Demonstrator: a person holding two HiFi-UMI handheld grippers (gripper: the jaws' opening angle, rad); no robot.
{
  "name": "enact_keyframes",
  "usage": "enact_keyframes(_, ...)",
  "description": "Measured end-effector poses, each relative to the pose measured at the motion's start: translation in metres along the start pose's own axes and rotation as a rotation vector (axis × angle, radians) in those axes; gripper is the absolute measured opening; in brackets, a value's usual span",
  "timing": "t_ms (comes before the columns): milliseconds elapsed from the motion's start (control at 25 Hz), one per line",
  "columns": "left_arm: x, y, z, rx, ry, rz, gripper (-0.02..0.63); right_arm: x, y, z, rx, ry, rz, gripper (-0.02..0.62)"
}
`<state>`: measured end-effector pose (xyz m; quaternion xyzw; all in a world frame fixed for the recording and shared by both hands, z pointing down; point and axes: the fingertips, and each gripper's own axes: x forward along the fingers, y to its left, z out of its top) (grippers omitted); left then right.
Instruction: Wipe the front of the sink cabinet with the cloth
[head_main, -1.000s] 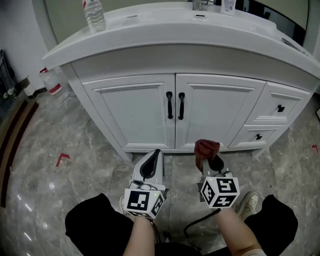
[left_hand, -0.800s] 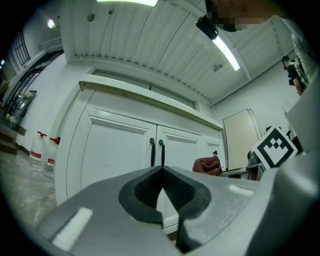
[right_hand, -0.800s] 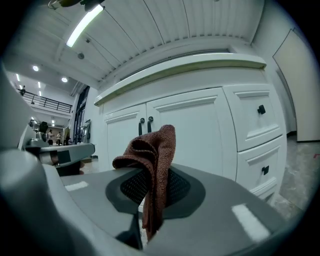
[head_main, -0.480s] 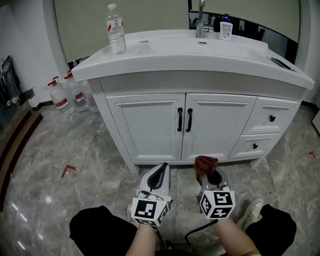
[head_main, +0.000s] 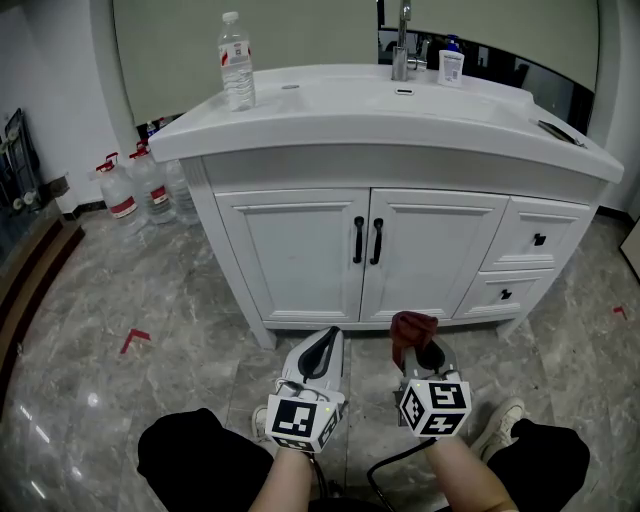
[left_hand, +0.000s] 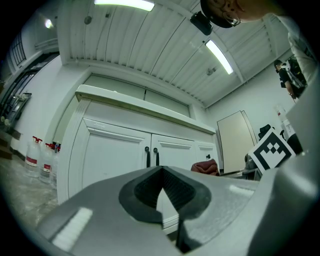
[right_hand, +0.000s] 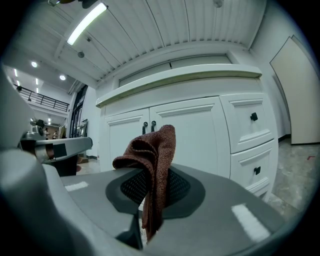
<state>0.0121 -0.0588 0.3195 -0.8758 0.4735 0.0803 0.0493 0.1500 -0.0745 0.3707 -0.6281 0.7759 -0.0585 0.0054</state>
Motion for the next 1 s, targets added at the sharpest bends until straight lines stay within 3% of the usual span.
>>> enact_keyframes(1000,0.008,0.002,-0.019,-0.002,0.044,0.006,0.0,0.007,0.0,-0.007,0.022,0.007,0.011,0.08)
